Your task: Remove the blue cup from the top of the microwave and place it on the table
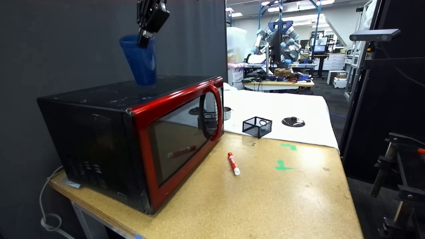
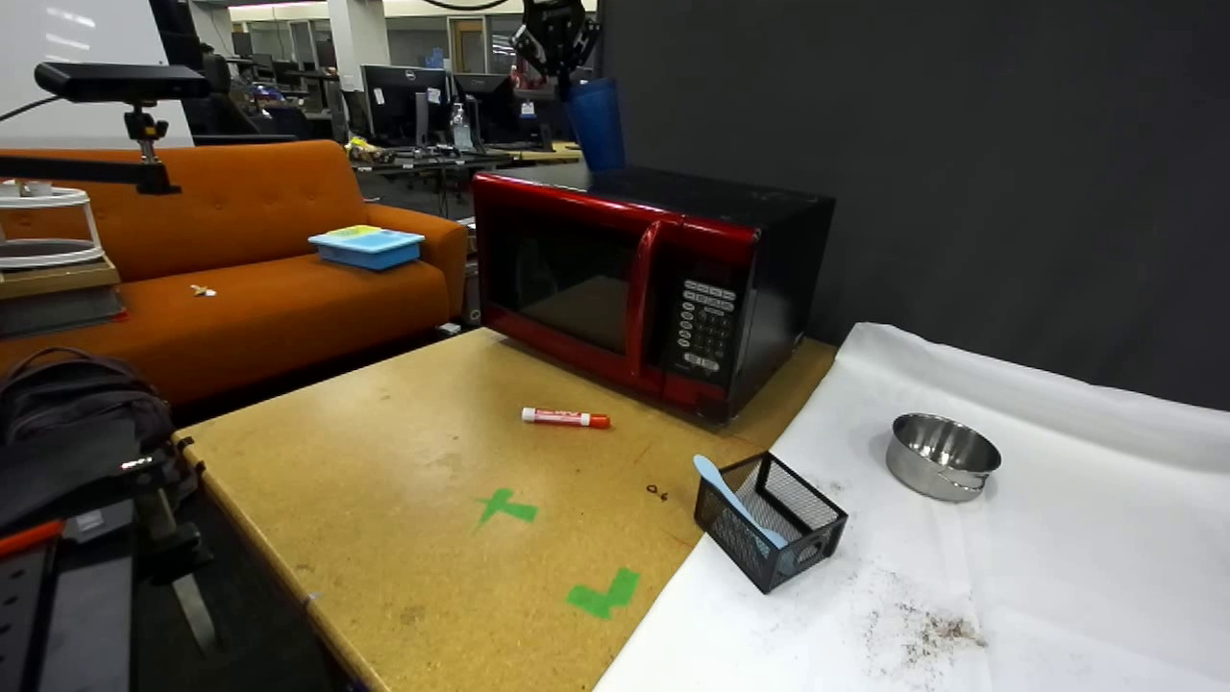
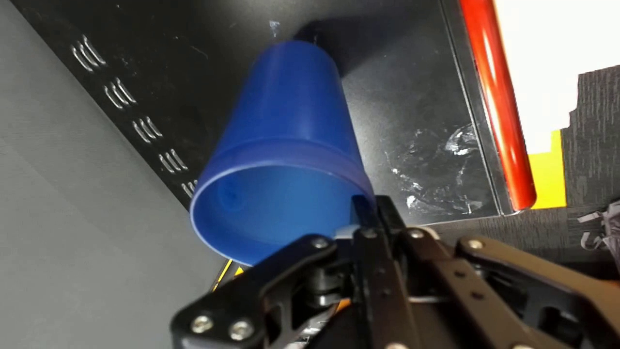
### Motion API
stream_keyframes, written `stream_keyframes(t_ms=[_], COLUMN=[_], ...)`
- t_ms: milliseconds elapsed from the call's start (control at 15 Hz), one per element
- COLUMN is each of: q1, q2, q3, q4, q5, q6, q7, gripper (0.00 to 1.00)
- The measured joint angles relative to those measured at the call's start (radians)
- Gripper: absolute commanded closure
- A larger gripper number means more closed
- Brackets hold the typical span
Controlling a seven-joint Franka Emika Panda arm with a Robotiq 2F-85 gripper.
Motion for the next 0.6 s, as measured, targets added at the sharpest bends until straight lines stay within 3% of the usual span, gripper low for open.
stream_keyframes(t_ms=[333, 600], q1=[-0.005, -0.048], q2=[-0.117, -0.291], q3=[-0.003, -0.002], q4=[-0.057, -0.260], q5=[0.006, 0.156], q6=[0.001, 0.028], q7=[0.031, 0.052], gripper=[0.99, 0.99])
